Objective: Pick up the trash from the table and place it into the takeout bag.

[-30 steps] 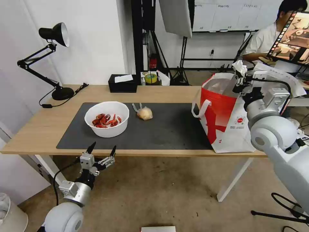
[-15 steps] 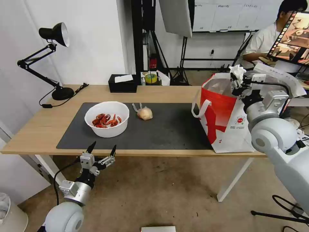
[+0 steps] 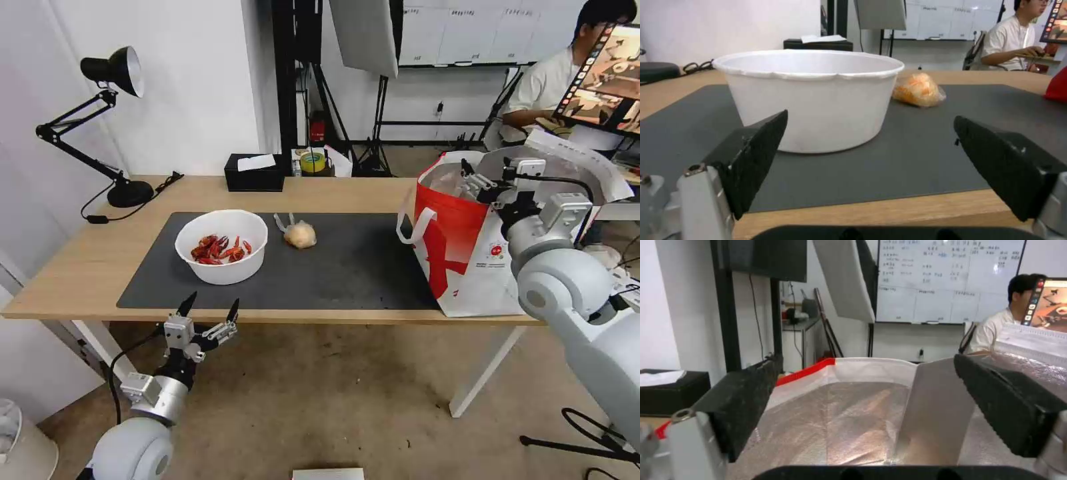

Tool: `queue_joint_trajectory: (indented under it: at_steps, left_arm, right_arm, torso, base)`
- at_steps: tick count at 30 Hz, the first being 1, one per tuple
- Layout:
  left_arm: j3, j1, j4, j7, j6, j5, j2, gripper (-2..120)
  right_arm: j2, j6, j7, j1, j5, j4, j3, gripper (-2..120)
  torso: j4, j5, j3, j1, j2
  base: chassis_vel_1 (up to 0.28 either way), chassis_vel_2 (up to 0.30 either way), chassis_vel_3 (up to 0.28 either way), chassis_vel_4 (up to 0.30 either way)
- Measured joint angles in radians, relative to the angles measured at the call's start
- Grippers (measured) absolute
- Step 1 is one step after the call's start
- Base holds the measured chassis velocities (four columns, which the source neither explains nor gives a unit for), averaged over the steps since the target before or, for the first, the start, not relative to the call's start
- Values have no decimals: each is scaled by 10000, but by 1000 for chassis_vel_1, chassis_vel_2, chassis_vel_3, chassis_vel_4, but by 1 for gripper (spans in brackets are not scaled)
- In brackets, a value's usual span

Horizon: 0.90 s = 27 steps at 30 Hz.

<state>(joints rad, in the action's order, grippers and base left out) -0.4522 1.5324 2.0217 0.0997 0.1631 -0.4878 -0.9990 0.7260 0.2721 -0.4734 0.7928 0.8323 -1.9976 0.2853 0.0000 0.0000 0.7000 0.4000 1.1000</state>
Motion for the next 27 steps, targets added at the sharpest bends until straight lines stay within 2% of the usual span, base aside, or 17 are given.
queue_joint_trajectory:
  at_steps: [7, 11, 15, 18, 23, 27]
  left_arm:
    - [-56, -6, -26, 0, 4, -8, 9, 100]
    - [-82, -9, -67, -1, 16, -12, 17, 100]
    - [-109, -8, -87, -3, 20, -14, 20, 100]
    - [-187, 12, -113, -3, 40, -19, 9, 100]
    - [-264, 43, -114, -6, 57, -22, 2, 100]
    - [-350, 64, -114, -33, 71, -17, 4, 100]
  right_arm:
    - [95, -76, 59, -155, -3, 7, -147, 100]
    - [134, -633, 504, -308, 39, -119, -230, 100]
    - [147, -1129, 1324, -378, 522, -479, -349, 100]
    - [159, -1364, 2443, -189, 908, -938, -564, 100]
    - [195, -1378, 3049, 336, 846, -1342, -707, 100]
    - [260, -1445, 3584, 1234, 225, -1689, -686, 100]
  torso:
    - [0, 0, 1, 0, 0]
    - [0, 0, 1, 0, 0]
    - [0, -1, 0, 0, 0]
    - [1, -3, 0, 0, 0]
    - [1, -1, 0, 0, 0]
    - [1, -1, 0, -1, 0]
  base:
    - [0, 0, 0, 0]
    - [0, 0, 0, 0]
    - [0, 0, 0, 0]
    - [0, 0, 0, 0]
    - [0, 0, 0, 0]
    - [0, 0, 0, 0]
